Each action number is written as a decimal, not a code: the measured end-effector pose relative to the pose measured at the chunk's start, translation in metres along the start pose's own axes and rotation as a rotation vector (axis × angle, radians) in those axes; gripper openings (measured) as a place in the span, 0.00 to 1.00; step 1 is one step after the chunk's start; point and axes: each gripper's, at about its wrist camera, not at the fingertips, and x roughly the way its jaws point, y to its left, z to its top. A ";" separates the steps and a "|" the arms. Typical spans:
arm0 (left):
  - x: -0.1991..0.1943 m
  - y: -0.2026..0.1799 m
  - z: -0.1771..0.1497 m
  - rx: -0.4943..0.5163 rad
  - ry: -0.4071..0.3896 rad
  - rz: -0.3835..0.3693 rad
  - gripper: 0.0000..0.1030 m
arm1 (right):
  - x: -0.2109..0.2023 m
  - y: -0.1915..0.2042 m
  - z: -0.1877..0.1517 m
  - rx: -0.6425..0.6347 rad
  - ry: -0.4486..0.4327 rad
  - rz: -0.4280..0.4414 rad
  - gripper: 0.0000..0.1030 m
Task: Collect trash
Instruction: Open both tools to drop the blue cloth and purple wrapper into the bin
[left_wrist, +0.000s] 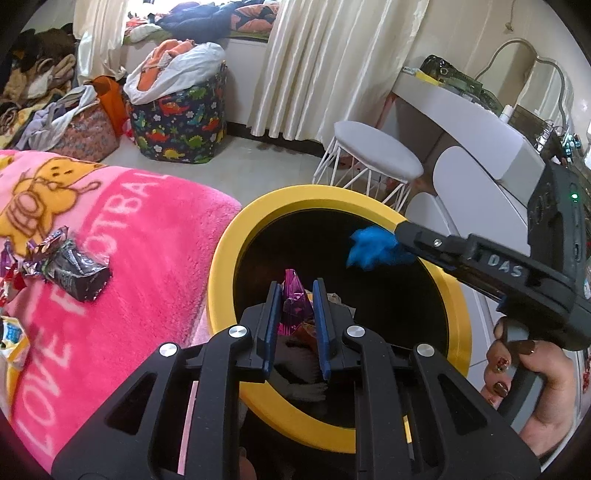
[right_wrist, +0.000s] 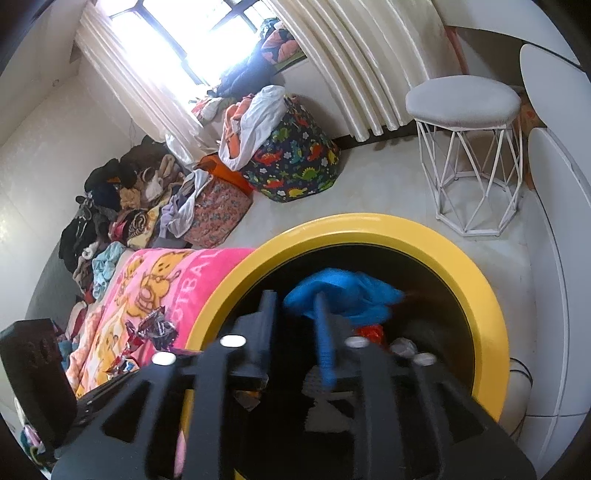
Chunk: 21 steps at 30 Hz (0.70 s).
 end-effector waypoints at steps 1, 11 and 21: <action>0.000 0.000 0.001 0.000 -0.003 0.005 0.12 | -0.002 0.001 0.000 -0.004 -0.006 0.002 0.30; -0.019 0.007 0.003 -0.046 -0.068 0.032 0.62 | -0.015 0.003 0.004 -0.007 -0.053 -0.028 0.50; -0.045 0.020 0.007 -0.079 -0.138 0.077 0.89 | -0.020 0.008 0.005 0.005 -0.085 -0.031 0.74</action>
